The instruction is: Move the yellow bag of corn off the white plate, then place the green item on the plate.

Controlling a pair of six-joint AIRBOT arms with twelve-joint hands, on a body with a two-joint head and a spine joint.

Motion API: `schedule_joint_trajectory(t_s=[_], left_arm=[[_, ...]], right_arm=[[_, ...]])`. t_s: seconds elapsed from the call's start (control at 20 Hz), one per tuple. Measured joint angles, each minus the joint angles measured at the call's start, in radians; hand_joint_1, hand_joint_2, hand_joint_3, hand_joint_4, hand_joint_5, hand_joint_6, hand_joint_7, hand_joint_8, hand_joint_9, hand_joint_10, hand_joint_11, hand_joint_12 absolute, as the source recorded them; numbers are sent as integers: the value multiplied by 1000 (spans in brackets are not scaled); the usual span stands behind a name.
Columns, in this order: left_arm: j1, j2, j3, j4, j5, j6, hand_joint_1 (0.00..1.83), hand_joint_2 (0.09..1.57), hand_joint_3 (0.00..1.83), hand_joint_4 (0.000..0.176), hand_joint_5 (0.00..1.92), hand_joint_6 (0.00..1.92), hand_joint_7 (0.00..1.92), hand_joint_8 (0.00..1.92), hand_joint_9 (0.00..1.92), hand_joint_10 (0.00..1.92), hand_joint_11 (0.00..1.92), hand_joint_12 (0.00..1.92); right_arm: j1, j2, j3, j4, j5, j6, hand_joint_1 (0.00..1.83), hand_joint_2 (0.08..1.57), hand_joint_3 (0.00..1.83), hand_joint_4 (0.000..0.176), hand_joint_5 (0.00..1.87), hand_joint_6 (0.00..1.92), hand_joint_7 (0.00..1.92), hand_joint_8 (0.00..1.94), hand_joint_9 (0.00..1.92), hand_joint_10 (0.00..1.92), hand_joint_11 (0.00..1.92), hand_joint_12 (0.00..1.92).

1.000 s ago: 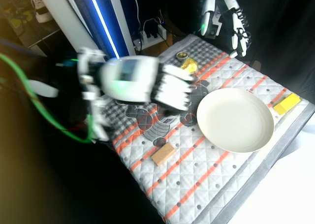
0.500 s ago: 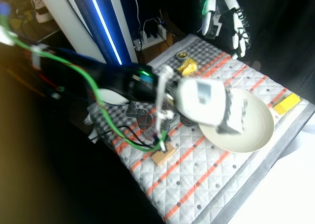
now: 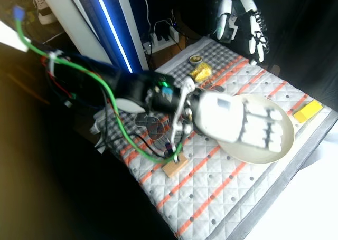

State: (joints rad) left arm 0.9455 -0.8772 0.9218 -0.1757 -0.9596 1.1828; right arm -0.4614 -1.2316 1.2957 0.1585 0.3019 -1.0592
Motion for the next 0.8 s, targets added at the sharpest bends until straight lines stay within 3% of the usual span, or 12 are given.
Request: schedule_joint_trajectory(t_s=[0.1,0.15,0.2,0.25,0.35,0.4,0.45,0.5,0.6,0.7,0.75,0.8], left_arm=[[11,1,-3,-23,-14,0,629,1343,0,7,141,0,77,1,88,2,0,828],[18,4,-10,-32,-24,0,612,1350,2,22,83,0,48,0,43,11,0,665],[21,11,-16,-35,-31,-1,687,1337,1,29,25,3,15,2,8,1,0,252],[25,21,-25,-36,-60,-2,710,1333,0,62,4,0,2,0,1,0,0,50],[47,39,-35,-56,-124,-5,673,1344,4,97,0,0,0,0,0,0,25,17],[55,46,-40,-74,-147,-13,652,1345,4,135,0,0,0,0,0,0,26,21],[67,50,-40,-89,-179,-27,644,1343,2,146,0,0,0,0,0,0,4,3],[82,59,-47,-105,-213,-39,643,1342,2,148,0,0,0,0,0,0,0,0],[97,72,-56,-113,-266,-48,385,1329,0,88,0,0,0,0,0,0,0,0],[105,83,-63,-122,-329,-64,251,1285,0,114,0,0,0,0,0,0,0,0],[107,89,-63,-118,-348,-89,236,1274,0,122,0,0,0,0,0,0,0,0],[109,93,-63,-114,-363,-106,169,1256,0,159,0,0,0,0,0,0,0,0]], right_arm=[[0,118,-112,-26,98,-2,407,1193,0,50,0,0,0,0,0,0,14,8],[-9,168,-158,-33,151,-3,371,1188,0,88,0,0,0,0,0,0,28,16],[-24,209,-198,-35,206,-3,282,1132,32,134,0,0,0,0,0,0,5,353],[-70,287,-265,-37,298,-3,361,1164,14,168,0,0,0,0,0,0,0,161],[-162,381,-351,-36,418,-4,370,1197,13,108,0,0,0,0,0,0,0,5],[-193,407,-379,-35,462,-3,382,1212,16,99,0,0,0,0,0,0,0,0],[-232,439,-412,-34,507,-2,406,1226,18,103,0,0,0,0,0,0,0,0],[-273,477,-446,-42,566,11,445,1209,8,113,0,0,0,0,0,0,0,0],[-340,529,-488,-45,665,18,484,1199,2,145,0,0,0,0,0,0,0,0],[-423,574,-524,-15,780,19,442,1170,0,118,0,0,0,0,0,0,0,0],[-443,580,-529,-3,819,19,439,1148,0,125,0,0,0,0,0,0,0,0],[-454,581,-532,6,842,25,471,1153,0,53,0,0,0,0,0,0,0,0]])
